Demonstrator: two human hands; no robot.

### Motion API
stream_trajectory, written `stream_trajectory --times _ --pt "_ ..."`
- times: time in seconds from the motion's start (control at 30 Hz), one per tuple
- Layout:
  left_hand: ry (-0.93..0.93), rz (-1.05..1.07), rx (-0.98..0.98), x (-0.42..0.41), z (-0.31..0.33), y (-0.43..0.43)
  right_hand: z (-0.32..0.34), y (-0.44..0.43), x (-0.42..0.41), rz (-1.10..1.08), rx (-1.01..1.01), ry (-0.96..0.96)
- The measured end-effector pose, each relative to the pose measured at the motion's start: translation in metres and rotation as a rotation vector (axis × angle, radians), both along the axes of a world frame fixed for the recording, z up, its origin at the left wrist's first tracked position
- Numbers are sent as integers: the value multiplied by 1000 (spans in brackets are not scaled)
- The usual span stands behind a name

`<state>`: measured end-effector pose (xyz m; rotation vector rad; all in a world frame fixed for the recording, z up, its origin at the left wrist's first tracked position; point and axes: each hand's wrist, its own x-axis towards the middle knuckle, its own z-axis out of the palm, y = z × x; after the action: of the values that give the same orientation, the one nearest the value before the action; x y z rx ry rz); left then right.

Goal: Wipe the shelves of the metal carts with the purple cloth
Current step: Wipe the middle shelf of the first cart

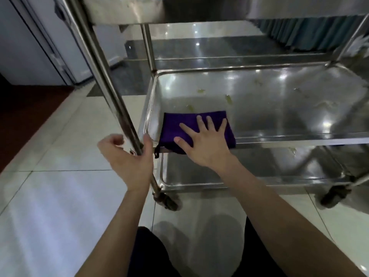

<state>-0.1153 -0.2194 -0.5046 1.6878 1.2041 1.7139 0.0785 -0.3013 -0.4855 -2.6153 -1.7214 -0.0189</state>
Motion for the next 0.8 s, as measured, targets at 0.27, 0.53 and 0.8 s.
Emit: stream_trajectory --times 0.27,0.53,0.8 --pt "-193 -260 -334 22 64 69 6 17 -7 -40 -60 200" --pt "-243 -255 -276 32 49 78 0 82 58 -88 -124 245" --pt "-224 -201 -242 31 49 77 2 154 30 -53 -118 230"
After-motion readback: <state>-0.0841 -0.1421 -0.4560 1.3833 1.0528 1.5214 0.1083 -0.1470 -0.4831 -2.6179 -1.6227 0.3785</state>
